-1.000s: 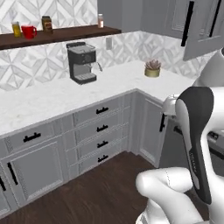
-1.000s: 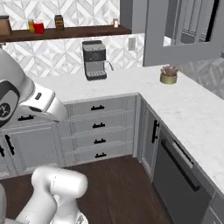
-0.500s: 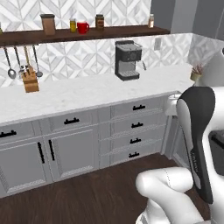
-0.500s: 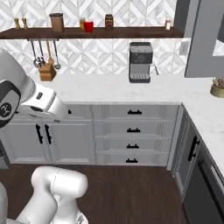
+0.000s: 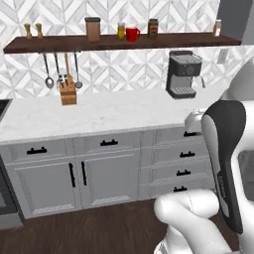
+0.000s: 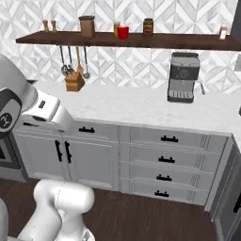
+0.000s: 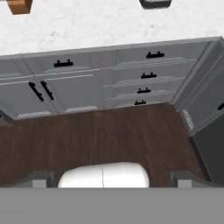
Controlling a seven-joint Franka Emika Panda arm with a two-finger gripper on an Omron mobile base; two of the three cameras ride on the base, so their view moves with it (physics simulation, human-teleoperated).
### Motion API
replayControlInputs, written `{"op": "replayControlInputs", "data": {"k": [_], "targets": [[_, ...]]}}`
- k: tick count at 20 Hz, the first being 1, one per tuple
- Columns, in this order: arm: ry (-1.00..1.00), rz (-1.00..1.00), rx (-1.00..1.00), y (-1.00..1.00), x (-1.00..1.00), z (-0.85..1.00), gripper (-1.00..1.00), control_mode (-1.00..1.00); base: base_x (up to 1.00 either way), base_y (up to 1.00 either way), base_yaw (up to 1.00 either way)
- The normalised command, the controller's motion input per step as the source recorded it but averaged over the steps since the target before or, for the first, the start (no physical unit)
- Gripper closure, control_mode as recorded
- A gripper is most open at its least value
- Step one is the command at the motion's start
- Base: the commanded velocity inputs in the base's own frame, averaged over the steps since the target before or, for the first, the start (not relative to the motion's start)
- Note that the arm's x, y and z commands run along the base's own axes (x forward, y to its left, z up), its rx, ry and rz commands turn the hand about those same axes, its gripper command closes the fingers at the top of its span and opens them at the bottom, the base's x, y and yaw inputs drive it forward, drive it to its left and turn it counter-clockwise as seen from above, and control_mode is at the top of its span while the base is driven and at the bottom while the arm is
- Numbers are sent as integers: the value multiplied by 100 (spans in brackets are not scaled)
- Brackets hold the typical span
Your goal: Gather all objects into one cabinet and sort the glasses and bowls to opposite sides.
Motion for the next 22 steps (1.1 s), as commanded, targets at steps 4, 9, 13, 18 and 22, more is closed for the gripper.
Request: {"op": "replayControlInputs", "data": {"k": [4, 9, 13, 18, 22], "targets": [[0, 0, 0, 0, 0, 0, -100, 100, 90, -6, 18], [0, 0, 0, 0, 0, 0, -100, 100, 67, -34, -6], [0, 0, 0, 0, 0, 0, -100, 100, 66, -11, -15], [0, 0, 0, 0, 0, 0, -100, 100, 70, 0, -8], [0, 0, 0, 0, 0, 0, -100, 100, 72, -1, -3]]}}
